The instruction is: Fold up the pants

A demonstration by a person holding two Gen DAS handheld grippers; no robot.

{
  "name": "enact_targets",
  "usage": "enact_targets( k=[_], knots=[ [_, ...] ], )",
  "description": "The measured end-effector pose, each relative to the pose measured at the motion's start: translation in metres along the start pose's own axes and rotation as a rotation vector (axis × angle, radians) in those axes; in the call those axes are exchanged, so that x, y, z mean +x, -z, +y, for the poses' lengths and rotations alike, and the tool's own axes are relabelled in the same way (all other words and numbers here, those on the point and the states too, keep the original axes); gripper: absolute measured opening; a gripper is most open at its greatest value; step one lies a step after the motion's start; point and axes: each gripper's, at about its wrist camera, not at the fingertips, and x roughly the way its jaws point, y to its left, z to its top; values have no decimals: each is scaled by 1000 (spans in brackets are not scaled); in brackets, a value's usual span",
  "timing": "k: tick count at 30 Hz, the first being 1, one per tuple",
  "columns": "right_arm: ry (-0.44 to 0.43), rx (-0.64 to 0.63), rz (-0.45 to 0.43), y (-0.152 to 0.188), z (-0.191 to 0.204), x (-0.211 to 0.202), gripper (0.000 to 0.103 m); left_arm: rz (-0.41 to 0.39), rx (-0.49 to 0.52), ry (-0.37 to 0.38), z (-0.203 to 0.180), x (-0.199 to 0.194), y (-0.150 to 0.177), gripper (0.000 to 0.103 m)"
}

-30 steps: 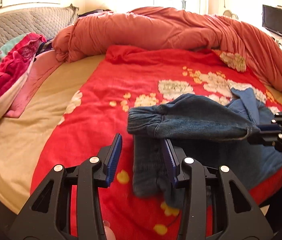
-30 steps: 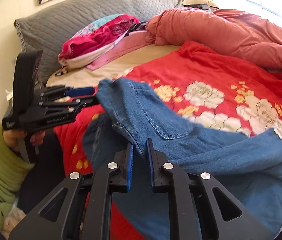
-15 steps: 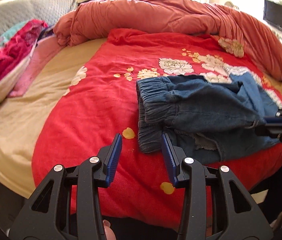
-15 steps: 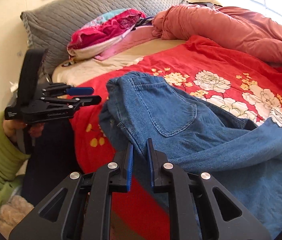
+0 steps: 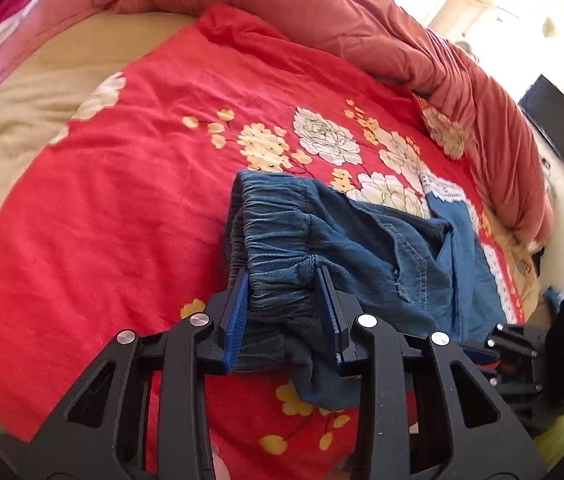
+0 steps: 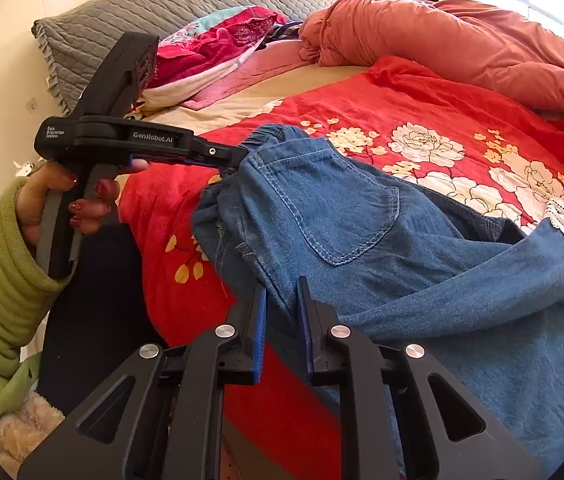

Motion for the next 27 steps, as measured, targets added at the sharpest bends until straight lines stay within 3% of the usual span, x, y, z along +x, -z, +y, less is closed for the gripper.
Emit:
enact_targets(
  k=[3,5,9,11,13,14,16,18,23,27],
  knots=[
    [8,-28,-39,-2,7,-11,15,-32,61,-34,-7,-19,9,11],
    [2,-61,-39,-1,14,-11,15,-42,113,-88,-9,-27,18,11],
    [1,-44,26,6,8,11,16,26,69,-149,7,-12,26,11],
    [-1,-36,58,10,7,18,18,40,60,-151,12,-8,27,11],
    [-10,-40,58,10,9,14,30,13,59,-137,11,-17,24,12],
    [-23,-39,48,9,9,9,33,-3,59,-130,10,-21,22,14],
    [-40,-29,4,5,10,-8,42,-35,59,-121,10,-30,13,34],
    [-34,-24,-51,-1,9,-22,42,-47,51,-108,10,-31,7,41],
    [16,31,-100,-6,-2,-31,42,-86,-19,-42,7,-35,-4,44],
    [84,85,-27,-1,-13,-4,48,-108,14,-33,-18,-35,-8,44]
  ],
)
